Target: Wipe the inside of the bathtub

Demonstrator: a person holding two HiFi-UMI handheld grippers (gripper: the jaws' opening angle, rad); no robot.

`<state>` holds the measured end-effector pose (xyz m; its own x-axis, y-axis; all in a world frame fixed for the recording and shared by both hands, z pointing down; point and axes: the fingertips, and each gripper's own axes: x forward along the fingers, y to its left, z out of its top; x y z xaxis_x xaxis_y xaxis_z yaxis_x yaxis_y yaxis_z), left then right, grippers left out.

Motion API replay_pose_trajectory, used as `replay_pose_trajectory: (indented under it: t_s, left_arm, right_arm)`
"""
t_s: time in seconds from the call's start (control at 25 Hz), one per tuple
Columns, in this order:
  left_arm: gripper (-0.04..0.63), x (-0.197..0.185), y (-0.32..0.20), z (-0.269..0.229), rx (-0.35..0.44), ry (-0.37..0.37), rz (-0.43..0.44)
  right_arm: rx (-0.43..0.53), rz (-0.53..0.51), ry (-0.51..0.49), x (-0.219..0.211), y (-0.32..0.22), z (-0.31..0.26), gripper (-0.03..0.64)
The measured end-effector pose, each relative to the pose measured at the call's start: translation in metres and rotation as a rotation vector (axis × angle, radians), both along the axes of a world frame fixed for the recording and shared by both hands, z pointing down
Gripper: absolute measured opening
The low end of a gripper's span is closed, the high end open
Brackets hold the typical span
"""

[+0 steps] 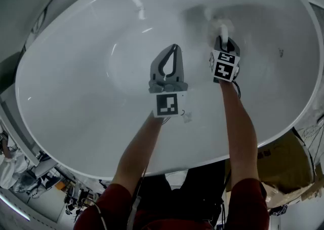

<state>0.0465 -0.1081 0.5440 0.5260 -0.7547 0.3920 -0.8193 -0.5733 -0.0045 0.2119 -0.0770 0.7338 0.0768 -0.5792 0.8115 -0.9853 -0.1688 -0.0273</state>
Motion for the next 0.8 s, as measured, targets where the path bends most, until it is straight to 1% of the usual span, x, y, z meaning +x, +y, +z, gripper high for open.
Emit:
replay_pose_trajectory:
  t_s: [0.2,0.32,0.56,0.68,0.8]
  left_arm:
    - [0.017,-0.036,0.000,-0.047,0.023,0.001,-0.015]
    - [0.017,-0.059,-0.004,-0.079,0.047,0.005,-0.036]
    - [0.017,-0.117,-0.003,-0.154,0.062,0.015,-0.091]
    - [0.017,-0.152,-0.001,-0.191,0.078,0.024,-0.128]
    - [0.017,-0.202,0.003,-0.227,0.102,0.033,-0.193]
  right_arm:
    - [0.010,-0.012,-0.029,-0.045,0.000,-0.058,0.094]
    - [0.004,0.012,-0.063,-0.075,0.001,-0.096,0.094]
    - [0.008,0.040,-0.153,-0.154,0.019,-0.182,0.094]
    - [0.035,0.054,-0.193,-0.191,0.022,-0.225,0.094]
    - [0.075,0.040,-0.221,-0.234,0.021,-0.273,0.094]
